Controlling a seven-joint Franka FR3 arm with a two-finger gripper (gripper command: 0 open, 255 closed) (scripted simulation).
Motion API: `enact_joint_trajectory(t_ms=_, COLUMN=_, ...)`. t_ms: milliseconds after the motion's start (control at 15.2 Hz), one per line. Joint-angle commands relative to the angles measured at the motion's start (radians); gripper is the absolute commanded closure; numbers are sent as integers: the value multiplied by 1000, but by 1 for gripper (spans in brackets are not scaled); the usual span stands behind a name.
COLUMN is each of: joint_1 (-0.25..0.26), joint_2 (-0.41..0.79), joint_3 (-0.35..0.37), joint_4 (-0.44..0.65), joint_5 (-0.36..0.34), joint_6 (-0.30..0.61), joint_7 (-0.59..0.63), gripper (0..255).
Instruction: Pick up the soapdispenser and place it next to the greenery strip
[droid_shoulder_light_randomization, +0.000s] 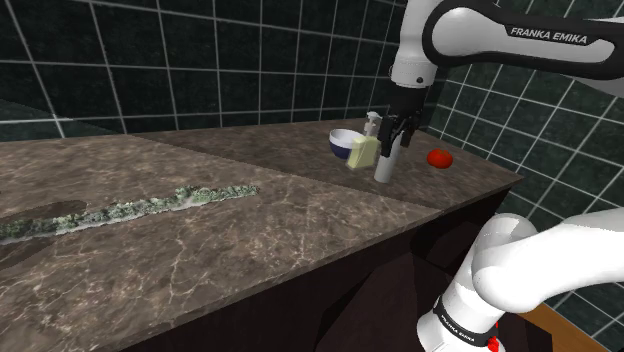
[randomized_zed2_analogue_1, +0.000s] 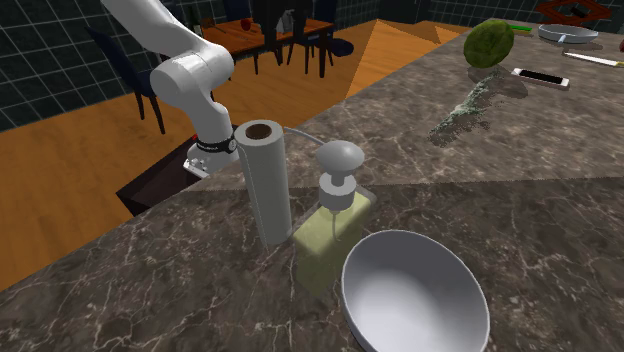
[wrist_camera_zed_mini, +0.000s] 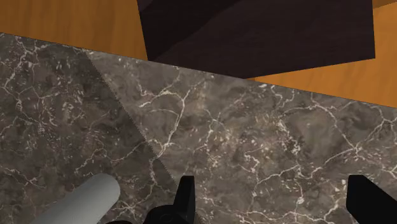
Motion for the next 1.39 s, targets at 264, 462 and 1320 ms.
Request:
enact_joint_trajectory(t_ms=264, joint_1=-27, joint_2=106, joint_3=-57, joint_4=66, joint_5=-41, joint_6=56, joint_7=-42, gripper=0)
enact_joint_trajectory(t_ms=462, joint_1=-44, joint_2=190, joint_3=-98, joint_4=126, joint_5=-64, joint_6=92, joint_7=-72, gripper=0)
enact_joint_trajectory(t_ms=1320, joint_1=-108, joint_2=593, joint_3=-269, joint_4=498, joint_5=-57, joint_6=182, joint_7=-224, gripper=0)
